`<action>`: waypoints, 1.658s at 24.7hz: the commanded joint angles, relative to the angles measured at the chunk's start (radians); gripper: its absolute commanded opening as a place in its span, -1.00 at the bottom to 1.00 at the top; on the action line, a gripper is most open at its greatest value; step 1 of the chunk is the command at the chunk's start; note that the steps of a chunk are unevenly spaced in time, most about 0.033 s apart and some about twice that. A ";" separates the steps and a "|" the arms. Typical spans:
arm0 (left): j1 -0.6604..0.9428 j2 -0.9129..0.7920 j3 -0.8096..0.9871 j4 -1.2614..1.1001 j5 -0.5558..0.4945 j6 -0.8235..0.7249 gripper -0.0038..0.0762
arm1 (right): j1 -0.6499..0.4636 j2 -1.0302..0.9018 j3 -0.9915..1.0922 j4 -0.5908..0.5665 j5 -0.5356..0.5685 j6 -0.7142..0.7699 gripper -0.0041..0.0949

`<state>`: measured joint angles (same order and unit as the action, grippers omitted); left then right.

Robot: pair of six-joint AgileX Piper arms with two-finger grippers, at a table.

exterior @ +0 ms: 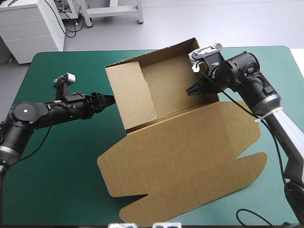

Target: Fold the box

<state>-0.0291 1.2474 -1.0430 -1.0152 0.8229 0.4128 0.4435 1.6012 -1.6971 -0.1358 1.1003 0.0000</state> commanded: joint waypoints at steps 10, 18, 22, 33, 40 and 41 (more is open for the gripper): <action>-0.006 -0.029 -0.084 -0.258 0.138 0.001 0.00 | 0.011 -0.039 -0.025 -0.018 -0.029 0.005 -0.95; -0.006 -0.027 -0.084 -0.229 0.116 0.001 -0.03 | 0.011 -0.039 -0.025 -0.022 -0.029 0.014 -0.95; -0.006 -0.027 -0.084 -0.105 0.119 -0.018 -0.03 | 0.011 -0.039 -0.025 -0.022 -0.029 0.017 -0.95; -0.006 -0.027 -0.084 0.077 0.016 -0.223 -0.03 | 0.011 -0.039 -0.077 -0.012 -0.005 0.029 -0.95; -0.006 -0.026 -0.084 0.059 0.009 -0.220 -0.02 | 0.054 -0.039 -0.106 -0.039 0.015 0.021 -0.95; -0.006 -0.026 -0.084 0.059 0.009 -0.220 -0.02 | 0.073 -0.039 -0.106 -0.062 0.010 0.032 -0.95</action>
<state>-0.0312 1.2474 -1.0920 -0.9110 0.8678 0.1975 0.4798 1.6033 -1.7618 -0.1819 1.1661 0.0235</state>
